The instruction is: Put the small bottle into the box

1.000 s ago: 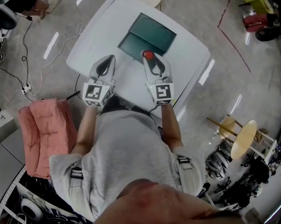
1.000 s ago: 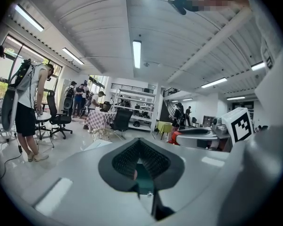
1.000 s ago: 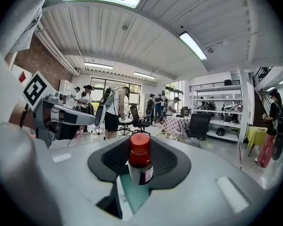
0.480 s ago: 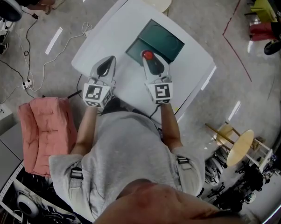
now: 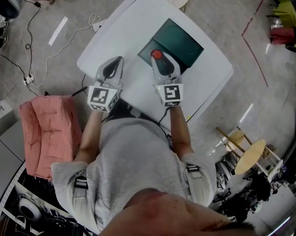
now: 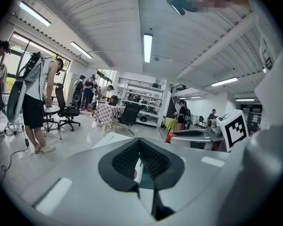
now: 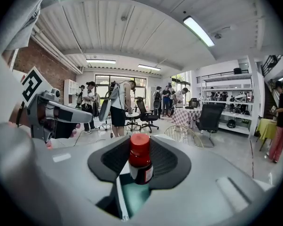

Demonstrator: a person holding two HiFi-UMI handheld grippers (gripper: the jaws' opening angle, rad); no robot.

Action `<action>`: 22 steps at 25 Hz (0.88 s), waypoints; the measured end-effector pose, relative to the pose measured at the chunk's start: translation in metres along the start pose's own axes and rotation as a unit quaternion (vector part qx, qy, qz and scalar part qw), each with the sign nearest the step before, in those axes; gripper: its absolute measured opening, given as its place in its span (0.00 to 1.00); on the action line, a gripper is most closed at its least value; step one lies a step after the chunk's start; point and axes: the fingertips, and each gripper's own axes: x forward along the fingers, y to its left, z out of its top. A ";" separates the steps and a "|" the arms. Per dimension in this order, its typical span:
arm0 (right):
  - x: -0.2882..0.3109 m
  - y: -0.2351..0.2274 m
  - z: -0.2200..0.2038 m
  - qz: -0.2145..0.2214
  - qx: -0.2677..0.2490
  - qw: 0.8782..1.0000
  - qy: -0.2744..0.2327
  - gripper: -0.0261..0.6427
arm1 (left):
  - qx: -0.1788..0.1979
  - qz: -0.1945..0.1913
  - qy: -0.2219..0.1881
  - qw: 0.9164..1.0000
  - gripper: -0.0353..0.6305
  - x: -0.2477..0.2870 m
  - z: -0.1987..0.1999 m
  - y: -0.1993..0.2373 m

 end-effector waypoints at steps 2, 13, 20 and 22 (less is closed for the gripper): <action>0.008 0.000 -0.007 0.004 0.004 1.000 0.008 0.23 | -0.004 0.002 0.008 1.000 0.07 0.003 -0.006 0.006; 0.037 -0.009 -0.046 0.015 0.028 0.998 0.048 0.23 | -0.034 0.014 0.046 0.998 0.07 0.015 -0.045 0.022; 0.052 -0.010 -0.069 0.019 0.038 0.997 0.067 0.23 | -0.046 0.013 0.057 0.997 0.07 0.024 -0.058 0.025; 0.056 -0.011 -0.073 0.021 0.040 0.996 0.072 0.23 | -0.049 0.014 0.058 0.997 0.07 0.026 -0.059 0.026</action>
